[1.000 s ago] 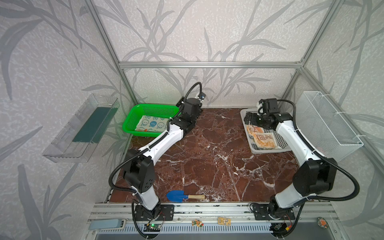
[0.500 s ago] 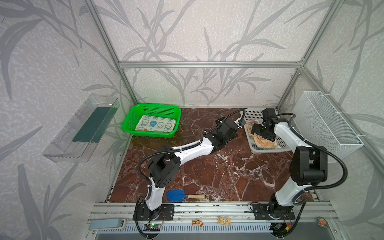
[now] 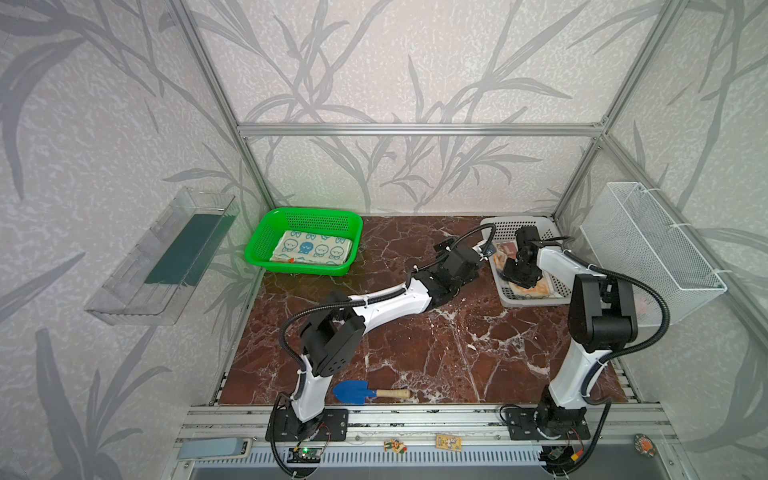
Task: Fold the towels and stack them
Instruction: 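Grasp the RABBIT towel in the white basket with right gripper while left moves center, then lift the RABBIT towel out with the right gripper and drop it on the table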
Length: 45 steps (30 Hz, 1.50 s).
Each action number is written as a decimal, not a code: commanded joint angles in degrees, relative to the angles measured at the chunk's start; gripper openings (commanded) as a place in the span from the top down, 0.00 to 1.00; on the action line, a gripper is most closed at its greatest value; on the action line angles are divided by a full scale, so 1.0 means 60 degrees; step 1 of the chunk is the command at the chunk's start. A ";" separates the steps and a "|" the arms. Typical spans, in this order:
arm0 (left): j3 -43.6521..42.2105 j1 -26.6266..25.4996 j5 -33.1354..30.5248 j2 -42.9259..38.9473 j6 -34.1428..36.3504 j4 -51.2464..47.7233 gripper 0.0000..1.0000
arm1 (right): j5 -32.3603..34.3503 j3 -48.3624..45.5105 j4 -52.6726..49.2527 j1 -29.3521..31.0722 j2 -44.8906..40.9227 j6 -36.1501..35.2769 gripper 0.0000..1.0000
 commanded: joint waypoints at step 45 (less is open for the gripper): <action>-0.6839 0.0540 -0.1501 -0.7874 -0.9031 -0.3597 0.01 | -0.2038 0.1220 -0.0479 0.5031 -0.1805 -0.0698 0.28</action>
